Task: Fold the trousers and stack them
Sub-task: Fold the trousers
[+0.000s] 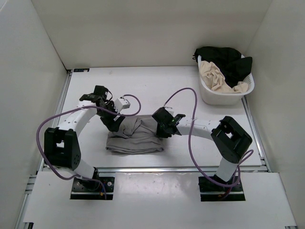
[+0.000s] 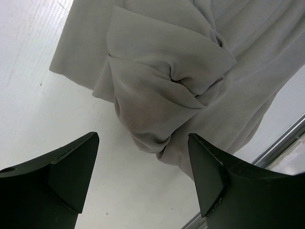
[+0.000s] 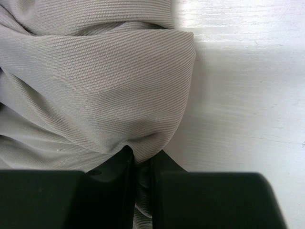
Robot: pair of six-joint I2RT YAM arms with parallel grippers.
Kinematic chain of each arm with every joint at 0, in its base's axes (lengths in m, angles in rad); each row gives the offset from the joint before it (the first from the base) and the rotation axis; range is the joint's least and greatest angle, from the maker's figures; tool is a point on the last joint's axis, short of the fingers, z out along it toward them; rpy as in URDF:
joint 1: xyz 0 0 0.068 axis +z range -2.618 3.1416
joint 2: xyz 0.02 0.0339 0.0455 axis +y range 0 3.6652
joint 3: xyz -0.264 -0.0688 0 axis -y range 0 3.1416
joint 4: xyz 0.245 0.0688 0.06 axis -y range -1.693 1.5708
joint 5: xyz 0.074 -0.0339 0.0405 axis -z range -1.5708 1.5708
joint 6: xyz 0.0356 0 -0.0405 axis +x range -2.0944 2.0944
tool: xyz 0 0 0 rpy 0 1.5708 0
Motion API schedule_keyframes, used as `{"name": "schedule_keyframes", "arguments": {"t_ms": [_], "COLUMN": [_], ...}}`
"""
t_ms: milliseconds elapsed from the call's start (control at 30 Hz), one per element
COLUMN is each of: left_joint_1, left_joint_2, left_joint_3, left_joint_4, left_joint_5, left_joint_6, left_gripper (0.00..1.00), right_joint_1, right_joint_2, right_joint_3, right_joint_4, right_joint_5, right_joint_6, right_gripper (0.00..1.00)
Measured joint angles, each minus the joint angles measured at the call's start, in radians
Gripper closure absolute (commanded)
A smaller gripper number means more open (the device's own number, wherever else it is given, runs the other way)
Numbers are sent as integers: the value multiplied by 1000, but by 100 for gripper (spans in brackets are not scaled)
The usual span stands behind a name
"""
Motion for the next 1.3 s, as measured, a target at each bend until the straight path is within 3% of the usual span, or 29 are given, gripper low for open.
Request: {"name": "schedule_keyframes", "arguments": {"t_ms": [100,200,300,367,400,533,833,1033,1267,1300], "left_joint_1": [-2,-13,-41,-58,-64,-73,22,156,187,193], "left_joint_2": [-1,3,28,58,70,97,101,154,217,225], "left_joint_3": [-2,-19,-51,-72,-82,-95,37,44,43,50], "left_joint_4": [14,35,50,55,58,72,98,126,146,146], "left_joint_5": [27,59,87,97,98,101,112,93,90,94], "left_joint_6": [-2,-12,-20,-29,-34,-64,-174,-291,-371,-380], "left_gripper": [12,21,23,31,37,85,86,86,86,84], "right_joint_1": [0,0,0,0,0,0,0,0,0,0], "right_joint_2": [0,0,0,0,0,0,-6,-14,-15,-15], "right_joint_3": [1,1,1,1,1,1,-18,-27,-29,-29], "right_joint_4": [-3,-3,-3,-3,-3,-3,8,9,10,10], "right_joint_5": [0,0,0,0,0,1,1,4,5,5], "right_joint_6": [0,1,5,8,9,9,35,48,53,53], "right_gripper": [99,99,99,99,99,99,100,100,100,94]}}
